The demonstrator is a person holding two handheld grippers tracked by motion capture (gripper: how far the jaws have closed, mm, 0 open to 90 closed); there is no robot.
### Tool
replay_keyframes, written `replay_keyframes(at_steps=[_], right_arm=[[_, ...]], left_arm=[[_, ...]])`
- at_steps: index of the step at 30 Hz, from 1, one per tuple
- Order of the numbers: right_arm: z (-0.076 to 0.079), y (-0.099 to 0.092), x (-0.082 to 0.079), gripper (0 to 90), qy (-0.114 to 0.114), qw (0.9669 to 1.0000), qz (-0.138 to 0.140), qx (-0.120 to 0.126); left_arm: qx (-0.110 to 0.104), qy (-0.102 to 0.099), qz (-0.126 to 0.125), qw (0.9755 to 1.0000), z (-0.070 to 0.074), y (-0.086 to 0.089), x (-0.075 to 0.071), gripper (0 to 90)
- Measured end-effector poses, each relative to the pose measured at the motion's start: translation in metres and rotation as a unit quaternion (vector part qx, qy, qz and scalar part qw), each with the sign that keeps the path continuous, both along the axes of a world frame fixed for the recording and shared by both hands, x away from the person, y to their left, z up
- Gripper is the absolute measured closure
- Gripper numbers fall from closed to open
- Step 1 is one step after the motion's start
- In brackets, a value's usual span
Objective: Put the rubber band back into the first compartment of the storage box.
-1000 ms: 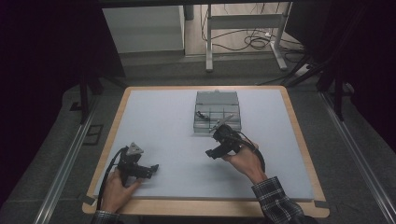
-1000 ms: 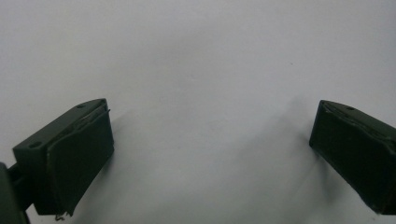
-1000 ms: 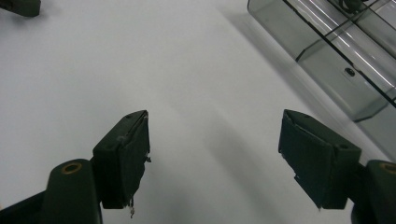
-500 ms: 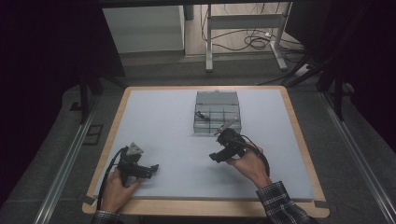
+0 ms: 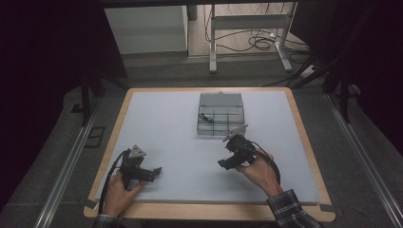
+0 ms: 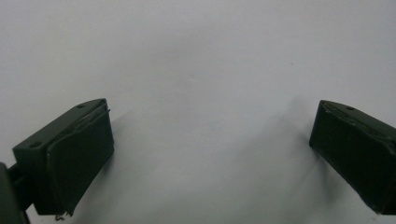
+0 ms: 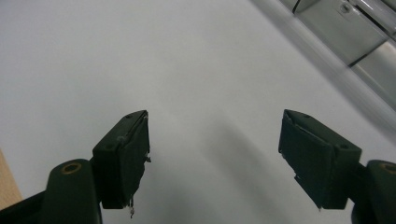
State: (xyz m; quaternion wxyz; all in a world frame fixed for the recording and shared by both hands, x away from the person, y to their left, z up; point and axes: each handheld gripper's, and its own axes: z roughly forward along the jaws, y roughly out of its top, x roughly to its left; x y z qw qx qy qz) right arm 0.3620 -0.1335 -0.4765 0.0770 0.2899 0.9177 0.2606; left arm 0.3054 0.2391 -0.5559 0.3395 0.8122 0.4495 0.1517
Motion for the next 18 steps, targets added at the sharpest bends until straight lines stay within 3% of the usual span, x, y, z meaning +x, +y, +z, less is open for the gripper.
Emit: replay_keyframes(at_steps=[18], right_arm=[[0.007,-0.025,-0.019,23.9,-0.01,0.9999,-0.012,0.006]], left_arm=[[-0.004,0.0,0.003,1.0,0.0,-0.001,0.0,0.0]])
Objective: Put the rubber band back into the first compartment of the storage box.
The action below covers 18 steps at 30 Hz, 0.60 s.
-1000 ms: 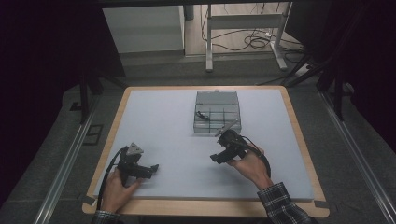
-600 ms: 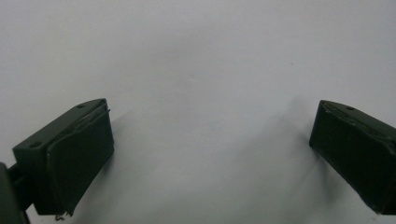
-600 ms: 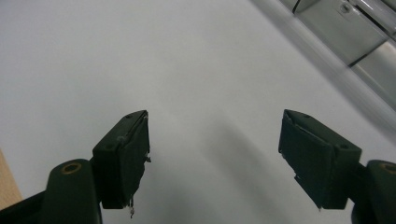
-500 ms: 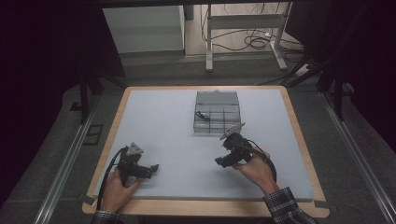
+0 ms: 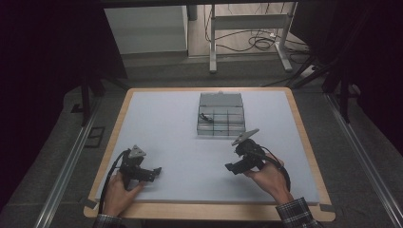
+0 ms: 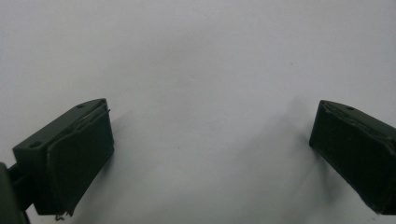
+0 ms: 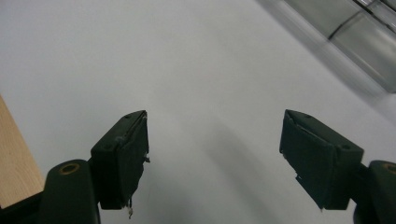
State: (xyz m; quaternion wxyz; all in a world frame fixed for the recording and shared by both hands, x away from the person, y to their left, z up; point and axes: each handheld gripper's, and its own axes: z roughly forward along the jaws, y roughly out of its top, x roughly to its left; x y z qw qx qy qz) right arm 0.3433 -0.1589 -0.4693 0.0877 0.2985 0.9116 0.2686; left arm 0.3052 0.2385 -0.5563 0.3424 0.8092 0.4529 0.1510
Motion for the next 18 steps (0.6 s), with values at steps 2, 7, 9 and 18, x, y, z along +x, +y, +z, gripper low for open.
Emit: replay_keyframes(at_steps=[2,7,9,18], right_arm=[[0.001,-0.004,-0.002,23.9,-0.001,1.0,-0.003,0.0],[0.004,-0.014,-0.007,23.8,-0.006,0.9999,-0.012,0.002],[0.005,-0.018,-0.009,23.8,-0.007,0.9998,-0.016,0.002],[0.006,-0.037,-0.019,23.8,-0.015,0.9994,-0.031,0.006]], left_arm=[[0.0,0.0,0.0,1.0,0.0,0.0,0.0,0.0],[0.0,0.0,0.0,1.0,0.0,0.0,0.0,0.0],[0.0,0.0,0.0,1.0,0.0,0.0,0.0,0.0],[0.003,0.001,-0.002,1.0,0.0,0.0,0.0,0.0]])
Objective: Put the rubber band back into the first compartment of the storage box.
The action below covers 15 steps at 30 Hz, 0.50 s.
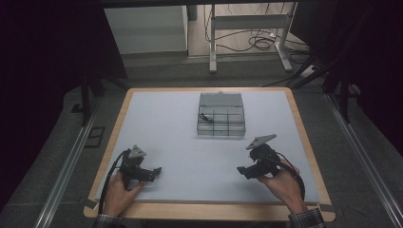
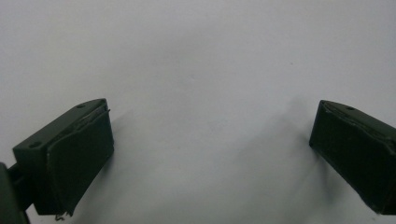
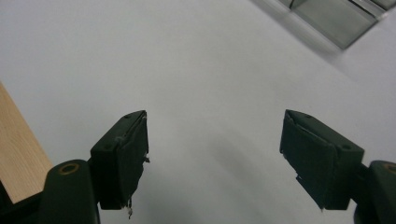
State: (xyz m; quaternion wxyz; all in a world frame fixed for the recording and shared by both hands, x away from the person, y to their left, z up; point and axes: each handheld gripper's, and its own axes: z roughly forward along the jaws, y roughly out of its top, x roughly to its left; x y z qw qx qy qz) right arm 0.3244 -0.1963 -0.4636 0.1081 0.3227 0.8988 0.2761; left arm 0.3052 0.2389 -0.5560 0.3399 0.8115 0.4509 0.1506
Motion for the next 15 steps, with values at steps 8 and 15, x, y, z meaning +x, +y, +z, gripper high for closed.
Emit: replay_keyframes(at_steps=[8,15], right_arm=[[-0.002,-0.018,-0.008,23.8,-0.008,0.9999,-0.015,0.003],[-0.005,-0.03,-0.015,23.7,-0.01,0.9996,-0.025,0.004]], left_arm=[[0.0,0.0,0.0,1.0,0.0,0.0,0.0,0.0],[0.0,0.0,0.0,1.0,0.0,0.0,0.0,0.0]])
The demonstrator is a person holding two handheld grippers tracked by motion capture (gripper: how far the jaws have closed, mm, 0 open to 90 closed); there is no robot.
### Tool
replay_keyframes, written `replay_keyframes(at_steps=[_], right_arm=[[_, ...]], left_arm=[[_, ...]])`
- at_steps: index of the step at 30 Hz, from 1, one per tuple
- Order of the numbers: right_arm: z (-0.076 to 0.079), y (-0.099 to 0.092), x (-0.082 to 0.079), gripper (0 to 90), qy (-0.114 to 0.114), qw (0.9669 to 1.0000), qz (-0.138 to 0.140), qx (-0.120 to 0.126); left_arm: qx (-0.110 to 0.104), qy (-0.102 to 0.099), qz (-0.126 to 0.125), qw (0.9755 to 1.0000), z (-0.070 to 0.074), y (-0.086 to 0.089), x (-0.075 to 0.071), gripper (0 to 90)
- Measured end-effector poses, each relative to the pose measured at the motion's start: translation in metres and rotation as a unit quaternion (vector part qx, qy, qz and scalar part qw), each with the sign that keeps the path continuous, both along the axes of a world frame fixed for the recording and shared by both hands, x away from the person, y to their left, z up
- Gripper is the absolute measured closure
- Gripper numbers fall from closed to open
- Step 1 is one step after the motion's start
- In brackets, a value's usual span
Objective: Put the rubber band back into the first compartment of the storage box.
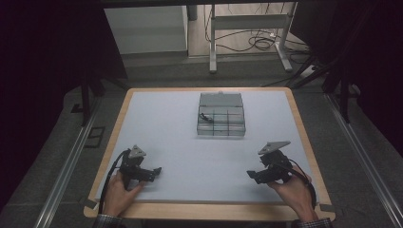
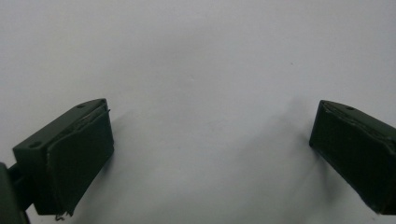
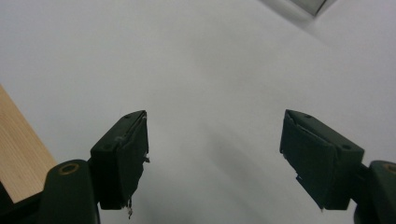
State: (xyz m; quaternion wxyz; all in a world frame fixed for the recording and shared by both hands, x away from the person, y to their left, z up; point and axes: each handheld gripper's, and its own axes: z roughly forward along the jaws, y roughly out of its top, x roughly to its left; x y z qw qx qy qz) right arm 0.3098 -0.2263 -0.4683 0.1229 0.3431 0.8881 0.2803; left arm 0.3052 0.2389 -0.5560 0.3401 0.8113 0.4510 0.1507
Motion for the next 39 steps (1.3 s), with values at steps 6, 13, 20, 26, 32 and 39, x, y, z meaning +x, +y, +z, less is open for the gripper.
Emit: replay_keyframes(at_steps=[6,13,20,26,32,39], right_arm=[[-0.007,-0.01,-0.006,23.7,-0.002,0.9999,-0.007,-0.008],[-0.014,-0.019,-0.011,23.5,0.001,0.9998,-0.012,-0.018],[-0.025,-0.024,-0.014,21.3,0.012,0.9993,-0.01,-0.034],[-0.037,-0.024,-0.016,19.6,0.02,0.9977,-0.002,-0.064],[-0.041,-0.029,-0.015,16.6,0.031,0.9982,-0.017,-0.049],[-0.047,-0.028,-0.019,7.1,0.024,0.999,-0.019,-0.032]], left_arm=[[0.0,0.0,0.0,1.0,0.0,0.0,0.0,0.0],[0.0,0.0,0.0,1.0,0.0,0.0,0.0,0.0],[0.0,0.0,0.0,1.0,0.0,0.0,0.0,0.0],[0.0,0.0,0.0,1.0,0.0,0.0,0.0,0.0],[0.0,0.0,0.0,1.0,0.0,0.0,0.0,0.0],[0.001,-0.001,0.0,1.0,0.0,0.0,0.0,0.0]])
